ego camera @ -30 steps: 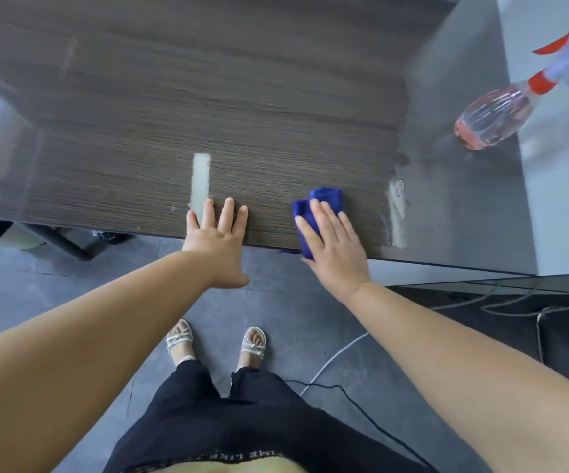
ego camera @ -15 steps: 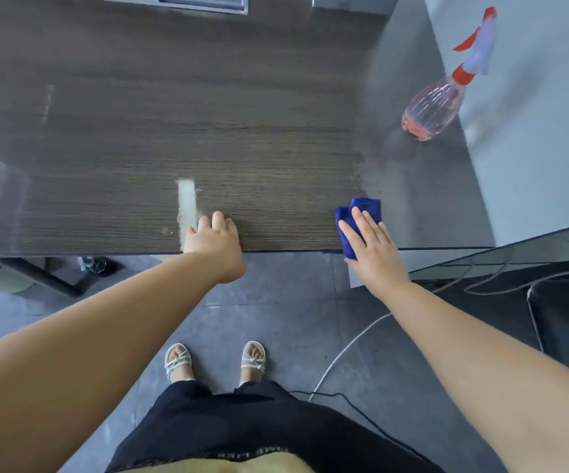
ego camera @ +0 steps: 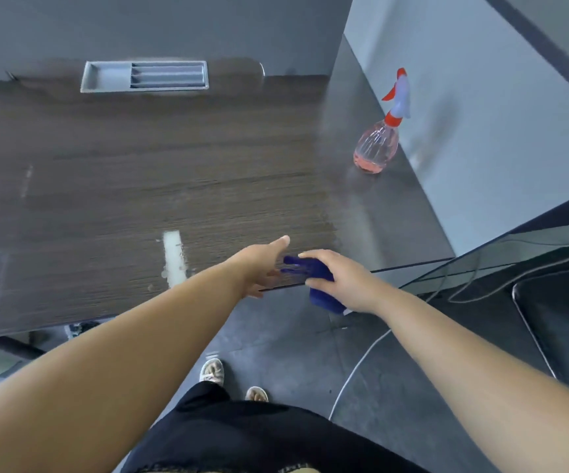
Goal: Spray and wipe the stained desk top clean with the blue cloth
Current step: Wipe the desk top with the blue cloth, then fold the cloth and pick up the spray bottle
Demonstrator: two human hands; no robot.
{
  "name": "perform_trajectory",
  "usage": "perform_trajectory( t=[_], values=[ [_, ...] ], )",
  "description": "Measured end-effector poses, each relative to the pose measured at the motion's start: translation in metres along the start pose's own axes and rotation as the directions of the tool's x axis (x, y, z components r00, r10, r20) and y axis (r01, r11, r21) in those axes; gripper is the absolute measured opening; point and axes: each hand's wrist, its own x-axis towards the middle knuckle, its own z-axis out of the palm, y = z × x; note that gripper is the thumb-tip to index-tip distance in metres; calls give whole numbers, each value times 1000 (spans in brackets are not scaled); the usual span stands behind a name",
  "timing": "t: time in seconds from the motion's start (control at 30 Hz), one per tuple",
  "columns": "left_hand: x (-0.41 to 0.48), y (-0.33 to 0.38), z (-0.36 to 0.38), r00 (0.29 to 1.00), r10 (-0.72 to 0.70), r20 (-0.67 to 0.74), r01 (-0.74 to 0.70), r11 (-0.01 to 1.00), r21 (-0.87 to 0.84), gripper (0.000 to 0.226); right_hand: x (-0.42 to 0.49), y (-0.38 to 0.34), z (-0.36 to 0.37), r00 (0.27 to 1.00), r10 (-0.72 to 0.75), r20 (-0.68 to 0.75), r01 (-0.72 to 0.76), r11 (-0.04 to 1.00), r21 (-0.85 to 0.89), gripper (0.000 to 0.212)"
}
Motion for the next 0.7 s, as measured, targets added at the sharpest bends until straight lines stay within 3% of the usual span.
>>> perform_trajectory(
  t=[0.17, 0.27, 0.37, 0.43, 0.5, 0.53, 0.6, 0.7],
  values=[
    [16, 13, -15, 990, -55, 131, 95, 942, -322, 30, 15, -36, -13, 981, -178, 77, 178, 984, 17, 56],
    [28, 24, -29, 997, 56, 50, -34, 931, -363, 6, 29, -35, -18, 978, -210, -14, 210, 975, 72, 64],
    [37, 47, -50, 978, 201, -50, -204, 903, -378, 15, 41, -32, -25, 998, 2, -68, 22, 933, 359, 83],
    [38, 62, -61, 958, 283, -42, -278, 886, -371, 16, 49, -31, -27, 991, 131, 17, -111, 755, 646, 87],
    [43, 77, -72, 935, 354, -22, -344, 892, -292, 18, 63, -28, -28, 978, 197, 63, -164, 551, 818, 76],
    [48, 83, -78, 925, 379, -26, -373, 893, -252, 18, 71, -28, -30, 973, 220, 69, -176, 515, 839, 69],
    [60, 93, -86, 905, 421, -58, -425, 890, -164, 17, 85, -26, -36, 969, 238, 59, -184, 550, 815, 58],
    [74, 102, -89, 882, 461, -99, -460, 887, 34, 13, 99, -20, -46, 946, 323, 21, -223, 604, 765, 23]
  ],
)
